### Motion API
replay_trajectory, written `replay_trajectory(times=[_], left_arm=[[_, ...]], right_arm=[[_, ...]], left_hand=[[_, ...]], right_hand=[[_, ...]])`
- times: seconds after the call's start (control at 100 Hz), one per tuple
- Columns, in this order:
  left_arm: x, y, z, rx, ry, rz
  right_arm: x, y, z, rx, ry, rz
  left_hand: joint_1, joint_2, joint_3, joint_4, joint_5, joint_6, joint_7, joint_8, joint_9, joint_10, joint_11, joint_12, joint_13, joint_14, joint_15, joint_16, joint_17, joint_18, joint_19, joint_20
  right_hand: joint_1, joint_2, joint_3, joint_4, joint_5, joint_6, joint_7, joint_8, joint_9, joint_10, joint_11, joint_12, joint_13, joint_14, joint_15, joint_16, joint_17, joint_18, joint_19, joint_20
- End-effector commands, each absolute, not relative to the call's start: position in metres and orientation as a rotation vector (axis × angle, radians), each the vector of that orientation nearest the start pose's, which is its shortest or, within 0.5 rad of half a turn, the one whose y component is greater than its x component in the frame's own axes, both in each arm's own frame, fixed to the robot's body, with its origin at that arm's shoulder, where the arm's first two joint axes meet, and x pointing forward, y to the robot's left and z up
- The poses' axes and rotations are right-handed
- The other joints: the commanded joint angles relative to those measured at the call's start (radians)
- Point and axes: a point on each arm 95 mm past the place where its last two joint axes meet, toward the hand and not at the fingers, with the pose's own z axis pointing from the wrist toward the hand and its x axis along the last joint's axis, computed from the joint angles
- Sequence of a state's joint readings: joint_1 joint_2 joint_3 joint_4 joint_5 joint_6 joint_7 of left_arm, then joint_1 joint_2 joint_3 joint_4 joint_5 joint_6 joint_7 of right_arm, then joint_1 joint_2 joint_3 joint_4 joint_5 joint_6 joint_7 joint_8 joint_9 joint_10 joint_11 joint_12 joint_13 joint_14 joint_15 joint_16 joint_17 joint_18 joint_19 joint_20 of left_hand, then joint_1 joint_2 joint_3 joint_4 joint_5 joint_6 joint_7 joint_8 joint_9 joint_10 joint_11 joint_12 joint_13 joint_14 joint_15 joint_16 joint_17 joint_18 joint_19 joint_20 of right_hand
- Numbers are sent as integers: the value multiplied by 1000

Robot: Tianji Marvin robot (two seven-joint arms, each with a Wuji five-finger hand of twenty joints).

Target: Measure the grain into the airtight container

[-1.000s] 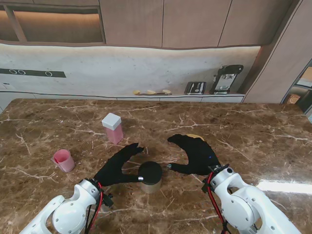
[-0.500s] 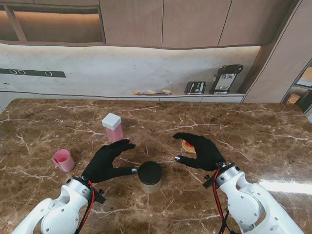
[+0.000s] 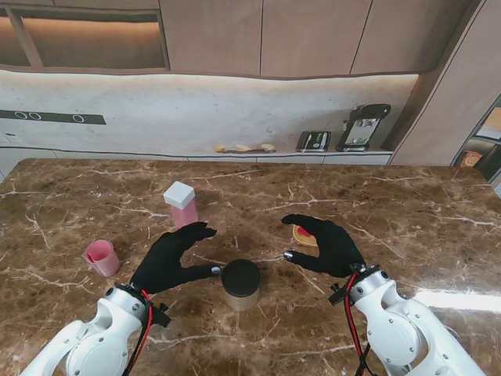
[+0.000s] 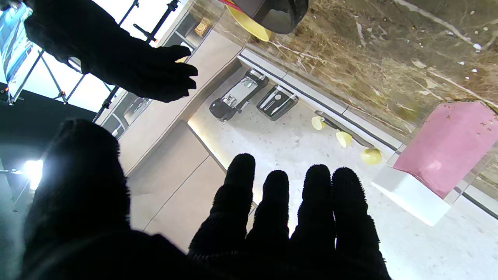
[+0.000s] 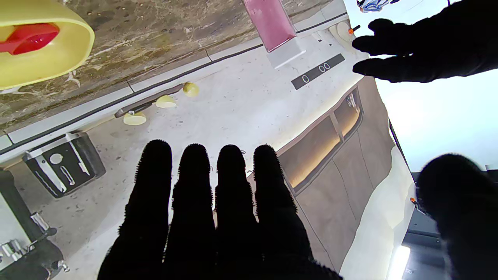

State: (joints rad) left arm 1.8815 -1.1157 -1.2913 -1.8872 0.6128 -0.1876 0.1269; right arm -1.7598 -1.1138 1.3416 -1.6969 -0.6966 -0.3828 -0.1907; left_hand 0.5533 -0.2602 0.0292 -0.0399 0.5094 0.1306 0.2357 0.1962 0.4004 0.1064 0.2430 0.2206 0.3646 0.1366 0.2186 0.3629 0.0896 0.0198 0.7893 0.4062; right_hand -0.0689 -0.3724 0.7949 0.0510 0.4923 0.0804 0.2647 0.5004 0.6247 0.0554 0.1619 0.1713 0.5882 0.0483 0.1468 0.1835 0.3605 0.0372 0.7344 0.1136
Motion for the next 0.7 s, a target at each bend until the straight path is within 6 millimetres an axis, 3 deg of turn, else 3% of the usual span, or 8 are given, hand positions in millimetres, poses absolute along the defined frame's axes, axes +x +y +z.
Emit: replay_trajectory(times=[0.0,0.69], left_arm=[[308,-34,-303,-1483,1219,-2044],[310,-34,-308,-1502,1229,-2039]], right_arm=[[343,-4,-316,-1686,-1654,-2654],[343,0,-313,-1672,-1660,-2647]], left_hand=[[-31,33,-7,39,-14,1,-6,5,-7,-3,-1,4,2,2,8,11,-7,-10,20,10],[-20,31,-5,38,-17,3,-10,6,-12,-4,-3,2,-5,-2,0,7,-13,-13,15,1]], right_hand=[[17,11,-15,-43,-14,-20,-11,-4,4,-22,-22,14,-6,-24,-8,19,-16,-14,18,3],[42,14,-29,-52,-23,-22,-21,4,-2,-26,-38,34,-9,-27,-14,29,-16,-18,11,20]])
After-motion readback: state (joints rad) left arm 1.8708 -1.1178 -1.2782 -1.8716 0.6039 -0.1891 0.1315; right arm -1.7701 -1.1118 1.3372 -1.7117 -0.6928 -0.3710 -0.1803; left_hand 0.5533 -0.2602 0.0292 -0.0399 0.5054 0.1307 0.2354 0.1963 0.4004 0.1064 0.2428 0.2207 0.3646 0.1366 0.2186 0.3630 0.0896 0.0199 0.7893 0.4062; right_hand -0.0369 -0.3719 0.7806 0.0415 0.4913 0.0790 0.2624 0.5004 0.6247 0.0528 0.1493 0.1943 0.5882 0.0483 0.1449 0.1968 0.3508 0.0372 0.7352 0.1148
